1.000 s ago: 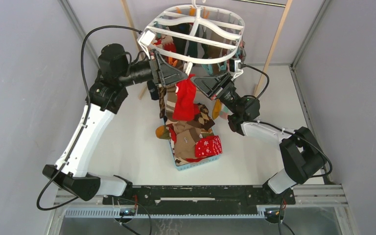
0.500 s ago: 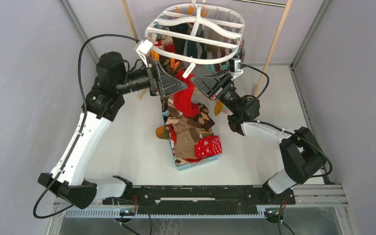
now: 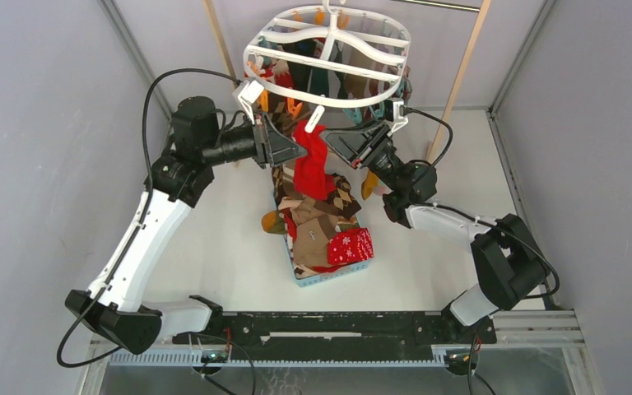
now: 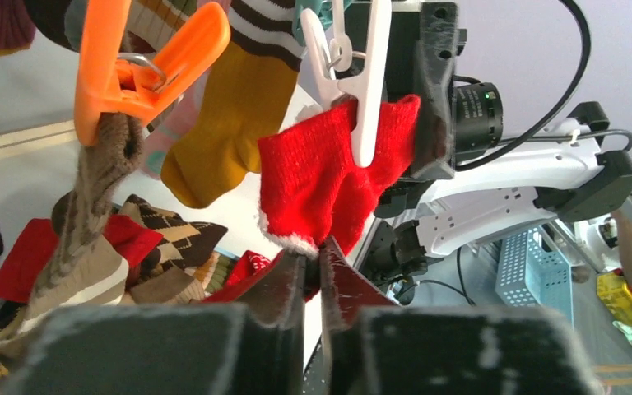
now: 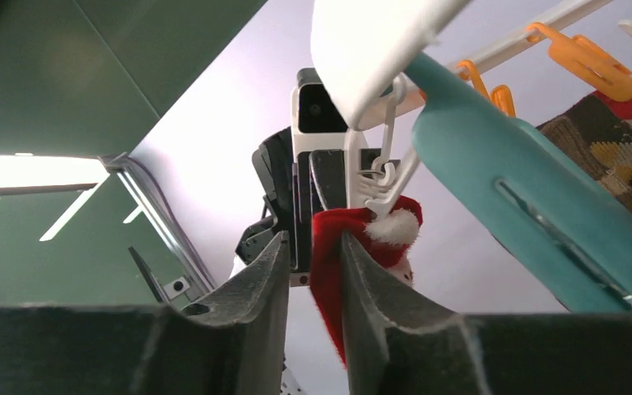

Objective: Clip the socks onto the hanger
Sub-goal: Clamp the sock onto the hanger, then open the clamp at the hanger.

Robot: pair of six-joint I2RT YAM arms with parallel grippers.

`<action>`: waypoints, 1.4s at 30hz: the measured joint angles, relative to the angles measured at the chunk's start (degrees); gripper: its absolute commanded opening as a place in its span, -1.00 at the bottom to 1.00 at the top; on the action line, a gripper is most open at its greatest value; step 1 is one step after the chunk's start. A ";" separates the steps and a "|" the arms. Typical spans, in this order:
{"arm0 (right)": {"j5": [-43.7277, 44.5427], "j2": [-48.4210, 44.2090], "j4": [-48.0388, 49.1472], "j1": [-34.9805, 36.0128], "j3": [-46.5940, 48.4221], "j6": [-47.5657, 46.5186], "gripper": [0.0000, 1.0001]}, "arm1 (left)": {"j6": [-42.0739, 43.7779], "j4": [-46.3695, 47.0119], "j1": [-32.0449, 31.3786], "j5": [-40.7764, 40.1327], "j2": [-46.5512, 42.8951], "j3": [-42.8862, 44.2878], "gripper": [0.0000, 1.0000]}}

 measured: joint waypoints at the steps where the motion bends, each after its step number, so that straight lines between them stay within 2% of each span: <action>1: -0.13 -0.26 -0.50 0.00 -0.04 -0.46 -0.13 | 0.26 0.00 0.07 -0.04 0.17 0.02 -0.98; 5: -0.35 -5.92 -8.61 -0.02 -2.89 -6.34 0.01 | 1.68 -1.62 0.48 -0.59 0.20 0.04 -1.00; 12: 2.56 -24.30 -32.11 -0.39 -8.63 -22.75 0.30 | 6.10 -5.99 1.07 -2.36 -1.88 0.04 -1.00; 15: 4.33 -29.05 -39.50 -1.29 -10.05 -27.63 0.43 | 7.32 -7.50 1.11 -2.67 -2.43 0.50 -1.00; 19: 6.08 -31.01 -46.05 -3.17 -10.69 -31.28 0.53 | 7.85 -8.63 1.18 -3.17 -2.45 1.53 -1.00; 27: 5.97 -28.50 -50.45 -6.91 -9.40 -33.88 0.60 | 7.93 -9.46 1.31 -3.28 -2.58 2.86 -1.00; 42: 4.61 -20.11 -47.15 -6.67 -2.19 -36.33 0.56 | 8.96 -11.13 1.49 -3.23 -2.64 2.86 -1.00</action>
